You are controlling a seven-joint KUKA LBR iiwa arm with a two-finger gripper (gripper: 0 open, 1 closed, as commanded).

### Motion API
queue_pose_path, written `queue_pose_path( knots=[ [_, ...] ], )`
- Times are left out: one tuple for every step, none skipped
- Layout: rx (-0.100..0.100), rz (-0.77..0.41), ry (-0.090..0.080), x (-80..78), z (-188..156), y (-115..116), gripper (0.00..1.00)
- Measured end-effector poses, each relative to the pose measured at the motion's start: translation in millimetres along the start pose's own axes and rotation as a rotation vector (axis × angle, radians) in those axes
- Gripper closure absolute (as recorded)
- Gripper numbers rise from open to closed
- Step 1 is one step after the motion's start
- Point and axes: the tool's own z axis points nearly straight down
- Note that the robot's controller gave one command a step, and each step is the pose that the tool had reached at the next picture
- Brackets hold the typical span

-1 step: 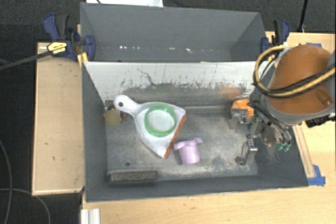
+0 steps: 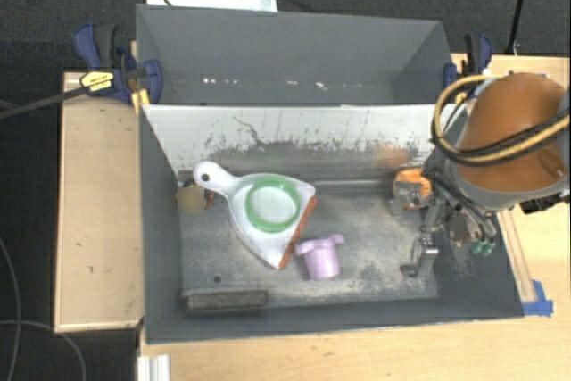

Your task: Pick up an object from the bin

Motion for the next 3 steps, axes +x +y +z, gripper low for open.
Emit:
queue_pose_path(
  knots=[
    [0.001, -0.082, -0.006, -12.8, 36, -2, 0.00],
    [0.000, -0.023, -0.002, -25.0, 83, 9, 0.00],
    [-0.001, 0.050, 0.005, -12.3, 96, 23, 0.00]
  ],
)
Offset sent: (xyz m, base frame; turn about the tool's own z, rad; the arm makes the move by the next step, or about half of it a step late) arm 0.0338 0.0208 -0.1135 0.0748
